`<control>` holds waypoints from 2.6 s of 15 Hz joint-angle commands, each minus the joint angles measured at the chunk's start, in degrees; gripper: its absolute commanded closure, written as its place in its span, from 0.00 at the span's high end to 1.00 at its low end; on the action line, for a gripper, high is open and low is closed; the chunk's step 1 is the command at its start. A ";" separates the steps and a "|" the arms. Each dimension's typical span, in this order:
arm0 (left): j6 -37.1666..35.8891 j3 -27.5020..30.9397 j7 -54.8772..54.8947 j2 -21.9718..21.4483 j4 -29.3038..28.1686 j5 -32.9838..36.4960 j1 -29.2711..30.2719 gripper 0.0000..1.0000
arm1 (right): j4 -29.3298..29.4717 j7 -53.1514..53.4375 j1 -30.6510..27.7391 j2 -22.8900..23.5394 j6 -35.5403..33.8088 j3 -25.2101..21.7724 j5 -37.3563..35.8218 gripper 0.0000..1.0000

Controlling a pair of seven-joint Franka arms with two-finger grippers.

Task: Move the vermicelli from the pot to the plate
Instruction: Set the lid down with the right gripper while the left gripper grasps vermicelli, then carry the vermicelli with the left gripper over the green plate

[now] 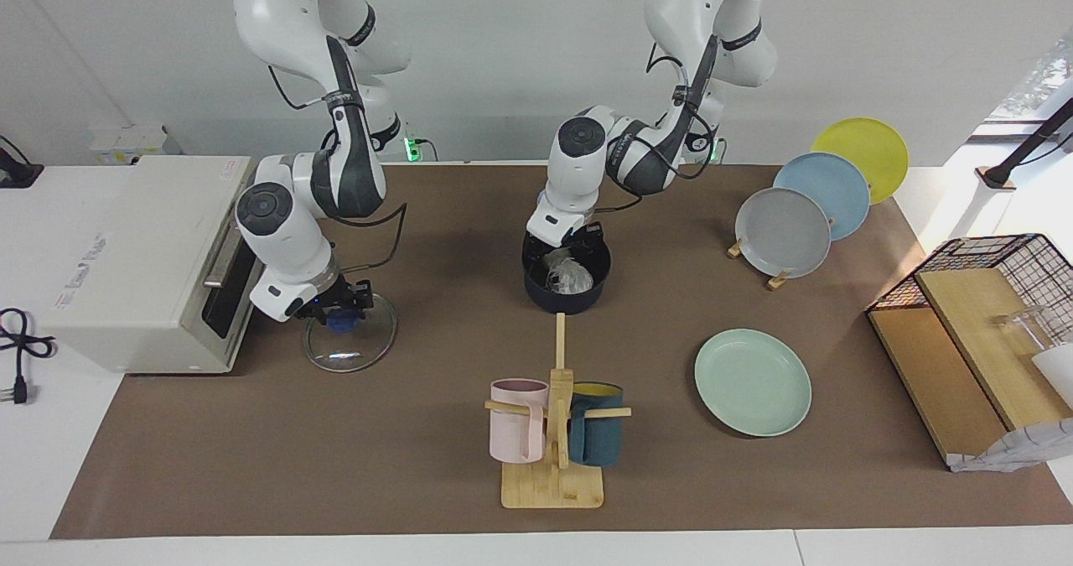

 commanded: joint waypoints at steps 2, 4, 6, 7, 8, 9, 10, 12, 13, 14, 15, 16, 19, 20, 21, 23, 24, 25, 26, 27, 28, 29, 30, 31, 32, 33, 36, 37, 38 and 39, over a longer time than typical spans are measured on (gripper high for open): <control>1.18 1.17 1.03 0.01 -0.27 1.18 -1.13 0.45 | 0.07 -0.49 -1.01 -1.84 -0.40 0.80 -0.30 1.00; 1.10 1.25 2.61 0.10 -0.09 1.80 -0.61 0.00 | 1.56 -0.58 -1.09 -3.06 -3.38 0.80 -0.30 1.00; 0.84 1.34 3.40 0.01 0.52 1.80 -0.17 0.00 | 4.28 -0.49 -1.18 -4.38 -8.11 0.80 -0.13 1.00; 0.22 1.43 3.75 -0.07 1.13 1.80 0.27 0.00 | 6.03 -0.49 -1.09 -4.48 -10.40 0.80 -0.04 1.00; -0.48 1.43 4.19 -0.77 1.58 1.80 1.49 0.00 | 8.58 -0.40 -1.18 -4.48 -13.64 0.80 -0.04 1.00; -2.75 1.26 4.63 -1.39 2.97 1.80 2.72 0.00 | 10.08 -0.32 -1.09 -4.65 -15.59 0.80 0.05 1.00; -5.90 1.25 5.59 -2.17 4.90 1.80 3.26 0.00 | 11.75 -0.32 -1.09 -5.18 -17.61 0.71 0.05 1.00; -13.11 1.34 7.97 -2.80 10.17 1.01 4.40 0.00 | 15.44 -0.32 -1.18 -5.79 -22.27 0.62 0.14 1.00; -16.62 1.08 8.59 -3.15 12.54 0.83 5.54 0.00 | 17.11 -0.32 -1.18 -5.88 -24.29 0.54 0.05 1.00; -19.62 1.08 9.55 -3.76 14.31 -0.30 6.16 0.00 | 18.69 -0.32 -1.27 -6.32 -25.96 0.45 -0.04 1.00; -22.43 1.43 10.34 -4.63 16.24 -2.23 6.34 0.00 | 19.49 -0.32 -1.36 -7.11 -27.63 0.45 0.05 1.00; -26.03 1.86 11.13 -5.51 18.43 -3.38 6.69 0.00 | 19.85 -0.32 -1.36 -8.77 -29.13 0.45 -0.04 1.00; -34.74 1.78 14.99 -7.27 24.24 -6.71 12.91 0.00 | 20.46 -0.32 -1.27 -13.43 -33.44 0.18 -0.30 1.00; -36.33 1.87 17.10 -7.72 25.56 -7.69 15.37 0.00 | 21.34 -0.32 -1.18 -13.88 -35.37 0.10 -0.56 1.00; -37.39 1.87 19.12 -7.63 26.53 -7.70 17.74 0.00 | 22.82 -0.32 -1.18 -13.97 -37.30 0.18 -0.65 1.00; -36.09 1.96 23.34 -7.46 26.72 -7.52 21.26 0.00 | 23.81 -0.23 -0.92 -14.67 -38.46 0.27 -0.65 1.00; -34.60 1.96 25.71 -7.28 26.54 -7.52 23.45 0.00 | 23.55 0.38 -1.09 -15.11 -38.72 0.36 -0.57 1.00; -33.63 1.87 27.82 -6.85 26.54 -7.35 25.65 0.00 | 23.37 0.82 -1.27 -15.46 -38.73 0.27 -0.22 1.00; -32.66 1.96 30.54 -6.15 26.54 -6.91 27.50 0.00 | 23.11 0.91 -1.44 -15.55 -38.64 0.18 -0.21 1.00; -31.17 2.04 33.87 -4.57 26.63 -6.73 29.26 0.00 | 22.67 0.57 -1.71 -15.73 -38.46 0.18 -0.21 1.00; -29.33 2.05 36.25 -3.25 26.63 -6.73 31.28 0.00 | 22.32 0.48 -1.80 -16.08 -38.55 0.18 -0.21 1.00; -27.05 2.05 38.71 -2.11 26.37 -6.56 32.60 0.00 | 22.23 0.48 -1.71 -16.17 -38.64 0.18 -0.21 1.00; -24.85 2.13 41.26 -0.62 26.19 -5.77 33.05 0.00 | 22.22 0.56 -1.45 -16.34 -38.64 0.10 -0.21 1.00; -23.18 2.13 42.51 0.97 25.93 -5.07 34.19 0.00 | 22.22 0.48 -1.36 -16.78 -38.55 0.01 -0.21 1.00; -21.25 2.05 43.56 2.20 25.66 -4.71 35.07 0.00 | 22.14 0.56 -1.18 -16.96 -38.55 0.01 -0.21 1.00; -19.14 2.13 44.70 3.08 24.88 -4.62 35.25 0.00 | 22.05 0.65 -1.18 -17.13 -38.55 0.01 -0.21 1.00; -13.95 2.13 46.03 6.07 23.30 -0.95 34.99 0.00 | 21.87 0.65 -1.27 -17.22 -38.02 0.01 -0.04 1.00; -11.76 2.13 46.12 6.43 21.90 -0.15 34.73 0.00 | 21.87 0.65 -1.36 -17.22 -37.94 0.01 0.05 1.00; -8.86 2.13 46.12 6.60 20.40 -0.14 34.64 0.00 | 21.87 0.39 -1.44 -17.14 -37.93 0.01 0.22 1.00; -6.83 2.13 46.21 7.48 19.95 -0.14 34.55 0.00 | 21.87 0.65 -1.36 -17.22 -38.54 0.01 0.23 1.00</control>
